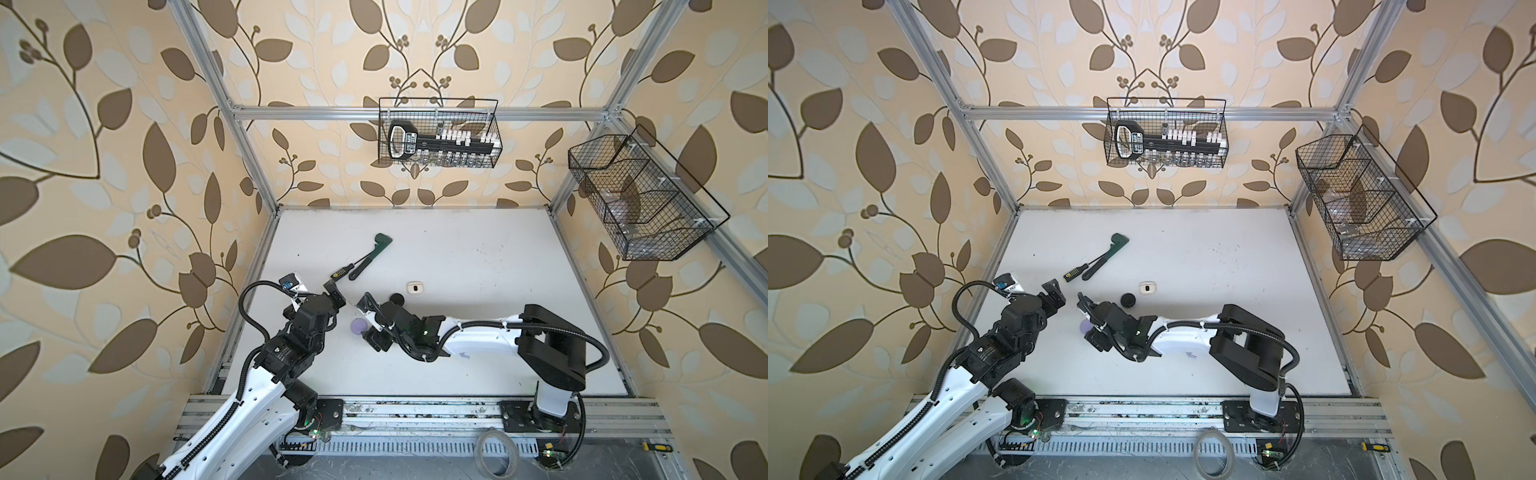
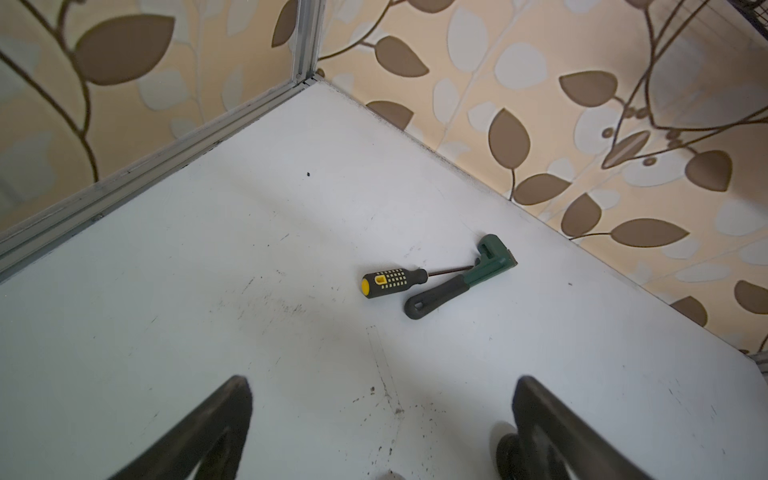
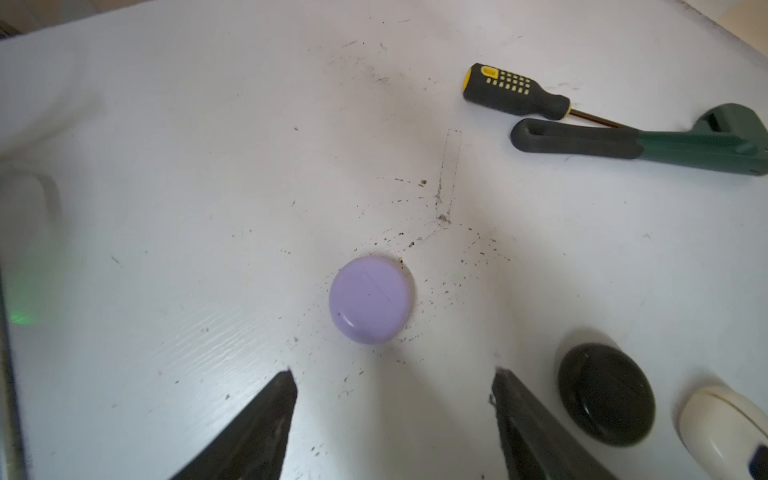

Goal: Insert the wireless bluetooth earbuds into the charging case
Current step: 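Lower the right gripper over the lavender case and close on it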

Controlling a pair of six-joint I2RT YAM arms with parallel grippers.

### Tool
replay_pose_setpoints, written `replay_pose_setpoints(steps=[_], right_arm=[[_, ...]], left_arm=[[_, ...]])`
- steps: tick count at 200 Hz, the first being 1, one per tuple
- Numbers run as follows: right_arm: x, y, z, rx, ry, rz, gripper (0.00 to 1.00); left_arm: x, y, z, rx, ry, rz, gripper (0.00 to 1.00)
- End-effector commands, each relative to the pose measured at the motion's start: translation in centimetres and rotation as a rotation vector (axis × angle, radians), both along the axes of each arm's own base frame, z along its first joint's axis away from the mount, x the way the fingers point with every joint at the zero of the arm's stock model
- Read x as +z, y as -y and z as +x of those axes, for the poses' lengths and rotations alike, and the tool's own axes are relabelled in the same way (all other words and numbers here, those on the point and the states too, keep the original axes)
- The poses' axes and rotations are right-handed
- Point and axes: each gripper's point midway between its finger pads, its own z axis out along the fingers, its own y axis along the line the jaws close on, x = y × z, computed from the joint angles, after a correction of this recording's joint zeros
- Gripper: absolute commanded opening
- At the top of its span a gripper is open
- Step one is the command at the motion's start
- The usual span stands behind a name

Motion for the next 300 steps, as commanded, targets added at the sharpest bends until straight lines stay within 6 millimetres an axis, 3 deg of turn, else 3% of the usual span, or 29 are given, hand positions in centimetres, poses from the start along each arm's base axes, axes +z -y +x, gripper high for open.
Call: replay_pose_setpoints(steps=[1,57,61,77,151,200,257,300], right_arm=[[-1.1,-0.4,0.1,0.111,-0.045,-0.047,0.79],[-3.8,-1.3,0.7,0.213,-0.127,-0.06,0.83],[-3.1,-1.9,1.2,0.214,-0.117,-0.045,0.84],[-3.8,-2.5,1.4,0.227,-0.135,-0.047,0.85],[-5.7,-4.2,0.5,0.283,-0.213,-0.032,0.86],[-6.7,-4.7,-1.2,0.293,-0.219,-0.041,0.79],[-6.8,-3.3,-0.8,0.224,-0.177,-0.066,0.71],[-6.5,-3.1,-1.5,0.222,-0.161,-0.065,0.66]], left_arm=[[0.6,-1.7,0.0,0.093,0.029,-0.011,0.99],[0.0,-2.7,0.0,0.13,0.009,-0.022,0.99],[0.1,-2.7,0.0,0.132,0.008,-0.02,0.99],[0.2,-2.9,0.1,0.141,-0.01,0.003,0.99],[0.7,-2.8,0.2,0.126,-0.01,0.018,0.99],[0.8,-2.8,0.2,0.121,-0.011,0.022,0.99],[0.7,-2.7,0.2,0.118,-0.015,0.023,0.99],[0.6,-2.7,0.3,0.116,-0.02,0.028,0.99]])
